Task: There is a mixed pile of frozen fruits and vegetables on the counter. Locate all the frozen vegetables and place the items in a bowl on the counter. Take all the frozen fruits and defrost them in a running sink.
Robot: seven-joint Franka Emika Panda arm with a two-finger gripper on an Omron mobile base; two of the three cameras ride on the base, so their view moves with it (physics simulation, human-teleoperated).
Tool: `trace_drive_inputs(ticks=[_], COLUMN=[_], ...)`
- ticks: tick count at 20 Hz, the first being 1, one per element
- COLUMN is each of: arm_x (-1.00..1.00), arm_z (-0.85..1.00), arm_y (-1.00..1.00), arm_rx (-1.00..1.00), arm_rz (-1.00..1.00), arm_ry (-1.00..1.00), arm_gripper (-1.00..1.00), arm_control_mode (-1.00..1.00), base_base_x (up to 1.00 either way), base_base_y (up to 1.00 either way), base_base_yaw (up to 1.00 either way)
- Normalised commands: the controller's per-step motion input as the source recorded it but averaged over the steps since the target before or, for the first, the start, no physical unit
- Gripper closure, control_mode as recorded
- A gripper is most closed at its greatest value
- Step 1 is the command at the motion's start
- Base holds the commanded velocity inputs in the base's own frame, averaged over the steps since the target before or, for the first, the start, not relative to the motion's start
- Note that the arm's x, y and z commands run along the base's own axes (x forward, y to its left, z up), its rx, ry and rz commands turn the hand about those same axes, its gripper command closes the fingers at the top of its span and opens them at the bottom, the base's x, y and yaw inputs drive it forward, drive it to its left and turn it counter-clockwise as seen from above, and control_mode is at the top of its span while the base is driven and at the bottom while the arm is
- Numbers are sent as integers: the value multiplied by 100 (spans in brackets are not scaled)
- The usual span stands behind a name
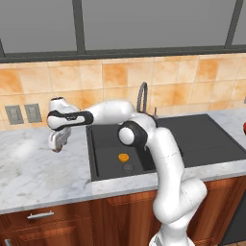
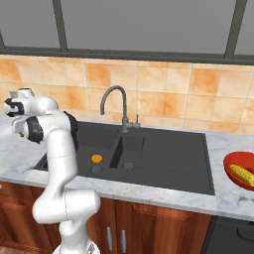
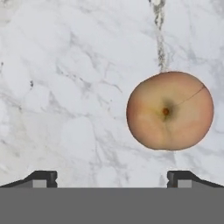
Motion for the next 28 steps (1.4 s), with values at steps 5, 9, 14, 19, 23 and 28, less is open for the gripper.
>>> trace_drive_inputs(ticks=[5, 9, 14, 19, 23, 28], arm_x=[26, 31, 31, 12, -13, -26], arm_z=[-3, -12, -17, -18, -24, 40], arm_y=[-12, 4, 39, 56, -17, -70], arm_rx=[3, 0, 0, -1, 0, -17], arm_rz=[0, 0, -3, -5, -3, -2], arm_ry=[1, 0, 0, 4, 22, 15], arm_gripper=[-100, -100, -100, 100, 100, 100], arm_control_mode=[-100, -100, -100, -100, -100, -100], base_base_x=[0, 0, 0, 0, 0, 0], base_base_y=[0, 0, 0, 0, 0, 0], base_base_yaw=[0, 0, 0, 0, 0, 0])
